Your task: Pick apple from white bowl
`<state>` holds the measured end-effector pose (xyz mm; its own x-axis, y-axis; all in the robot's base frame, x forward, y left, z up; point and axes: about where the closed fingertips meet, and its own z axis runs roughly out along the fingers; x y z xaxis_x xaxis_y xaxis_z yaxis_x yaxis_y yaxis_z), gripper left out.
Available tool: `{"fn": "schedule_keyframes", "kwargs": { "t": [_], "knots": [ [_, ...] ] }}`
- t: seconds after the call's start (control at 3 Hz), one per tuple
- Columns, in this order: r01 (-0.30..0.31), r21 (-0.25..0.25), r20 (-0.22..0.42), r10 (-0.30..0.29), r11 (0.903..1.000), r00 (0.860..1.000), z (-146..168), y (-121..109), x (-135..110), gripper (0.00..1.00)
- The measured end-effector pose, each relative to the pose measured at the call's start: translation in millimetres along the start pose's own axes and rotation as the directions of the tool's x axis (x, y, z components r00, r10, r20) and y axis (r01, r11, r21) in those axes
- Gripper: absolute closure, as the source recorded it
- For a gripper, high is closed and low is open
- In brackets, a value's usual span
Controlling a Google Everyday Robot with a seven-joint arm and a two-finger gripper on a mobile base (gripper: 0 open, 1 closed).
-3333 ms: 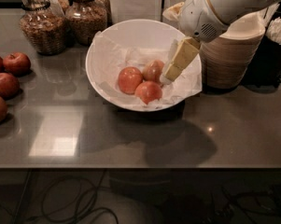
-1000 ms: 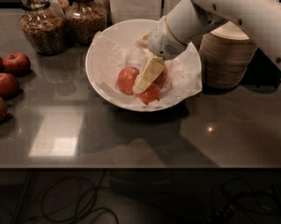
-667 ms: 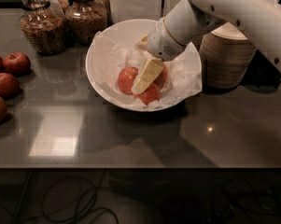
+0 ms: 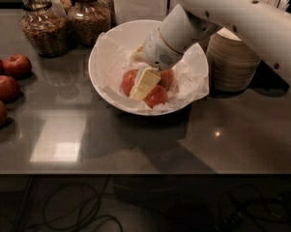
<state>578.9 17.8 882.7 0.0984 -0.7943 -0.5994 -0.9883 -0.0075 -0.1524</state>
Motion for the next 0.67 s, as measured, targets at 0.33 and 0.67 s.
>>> {"fn": "schedule_keyframes", "kwargs": {
  "t": [0.33, 0.67],
  "knots": [
    [-0.003, -0.020, -0.014, 0.002, 0.9998, 1.000, 9.9, 6.7, 1.4, 0.17],
    [-0.012, -0.023, -0.028, 0.011, 0.9997, 1.000, 15.5, 8.3, 6.4, 0.17]
  ]
}}
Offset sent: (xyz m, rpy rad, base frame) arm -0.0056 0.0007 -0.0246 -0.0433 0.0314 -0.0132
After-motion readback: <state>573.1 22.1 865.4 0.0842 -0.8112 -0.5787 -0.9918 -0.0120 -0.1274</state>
